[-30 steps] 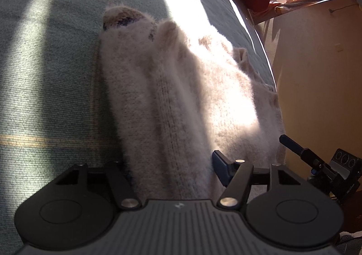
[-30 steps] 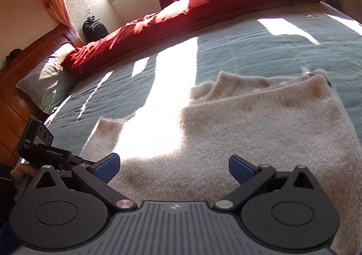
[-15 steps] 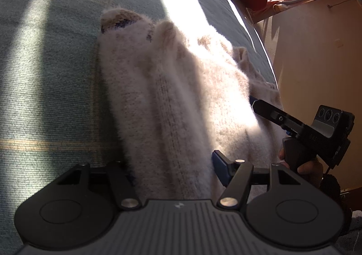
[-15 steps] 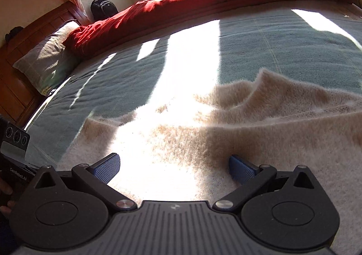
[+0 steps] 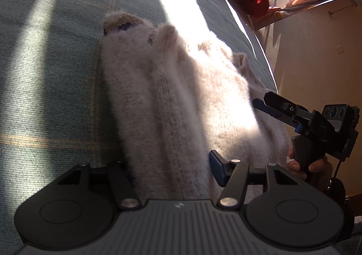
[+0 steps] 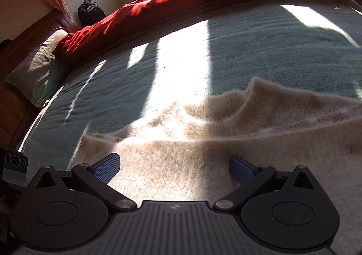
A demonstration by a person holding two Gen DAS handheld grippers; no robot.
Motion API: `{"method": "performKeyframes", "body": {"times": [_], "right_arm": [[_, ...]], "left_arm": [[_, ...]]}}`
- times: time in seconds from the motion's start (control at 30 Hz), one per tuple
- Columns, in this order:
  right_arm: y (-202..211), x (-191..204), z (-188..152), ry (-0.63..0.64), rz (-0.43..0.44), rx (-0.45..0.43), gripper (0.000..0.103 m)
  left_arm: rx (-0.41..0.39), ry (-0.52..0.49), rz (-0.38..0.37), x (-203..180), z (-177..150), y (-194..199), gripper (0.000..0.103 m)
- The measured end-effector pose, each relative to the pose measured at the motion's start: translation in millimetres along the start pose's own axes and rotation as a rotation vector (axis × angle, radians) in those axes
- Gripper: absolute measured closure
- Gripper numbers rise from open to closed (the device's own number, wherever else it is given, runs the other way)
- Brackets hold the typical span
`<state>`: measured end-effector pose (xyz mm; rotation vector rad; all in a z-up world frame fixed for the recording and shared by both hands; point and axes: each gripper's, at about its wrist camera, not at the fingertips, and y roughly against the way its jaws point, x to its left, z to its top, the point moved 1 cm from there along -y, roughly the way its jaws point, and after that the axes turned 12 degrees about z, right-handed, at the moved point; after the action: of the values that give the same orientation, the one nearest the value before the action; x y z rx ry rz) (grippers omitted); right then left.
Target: Fold clothes
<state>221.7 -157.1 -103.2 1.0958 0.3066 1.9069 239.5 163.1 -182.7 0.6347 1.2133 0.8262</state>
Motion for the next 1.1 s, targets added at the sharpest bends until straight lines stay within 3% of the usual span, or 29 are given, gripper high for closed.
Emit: {"method": "performKeyframes", "body": {"times": [0.23,0.37,0.47,0.77,0.9,1.1], "right_arm": [[45.5,0.6,-36.8,-0.021,0.001,-0.032,0.0],[53.3,2.8,-38.9,-0.038,-0.002,-0.044,0.0],[56.4,5.6,-36.3,-0.028,-0.002,-0.05,0.0],[53.0,15.2,-43.8,-0.019,0.145,0.002,0.0],[25.8,11.9,-54.3,-0.008,0.114,0.051,0.0],[35.6,18.2,-44.8,-0.075,0.183,0.022,0.0]], "left_arm": [[-0.016,0.072,-0.05,9.0,-3.3,-1.4,0.048],[-0.006,0.053,0.011,-2.8,1.0,3.6,0.065],[-0.027,0.012,0.055,-16.6,0.7,13.1,0.069],[-0.048,0.059,0.097,-33.9,1.3,30.9,0.072],[-0.03,0.069,0.129,-39.5,4.2,29.6,0.072],[-0.022,0.085,0.151,-44.3,5.0,29.6,0.072]]}}
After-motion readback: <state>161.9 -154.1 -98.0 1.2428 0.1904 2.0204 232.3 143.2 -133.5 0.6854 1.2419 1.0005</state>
